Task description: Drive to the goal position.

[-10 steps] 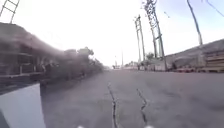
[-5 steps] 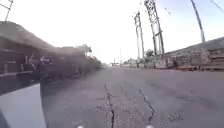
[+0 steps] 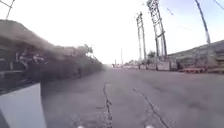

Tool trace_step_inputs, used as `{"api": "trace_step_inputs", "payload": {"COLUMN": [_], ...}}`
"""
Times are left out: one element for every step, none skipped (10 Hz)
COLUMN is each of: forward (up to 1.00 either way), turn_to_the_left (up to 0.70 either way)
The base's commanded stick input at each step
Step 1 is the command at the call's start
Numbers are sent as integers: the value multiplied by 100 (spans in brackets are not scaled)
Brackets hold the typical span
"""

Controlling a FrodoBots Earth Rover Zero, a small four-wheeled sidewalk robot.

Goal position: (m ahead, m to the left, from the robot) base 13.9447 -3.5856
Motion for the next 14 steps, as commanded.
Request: {"api": "trace_step_inputs", "payload": {"forward": [70, 70, 70, 70, 70, 70, 70, 70, 70, 70, 70, 70, 70, 70], "turn_to_the_left": [0, 0, 0, 0, 0, 0, 0, 0, 0, 0, 0, 0, 0, 0]}}
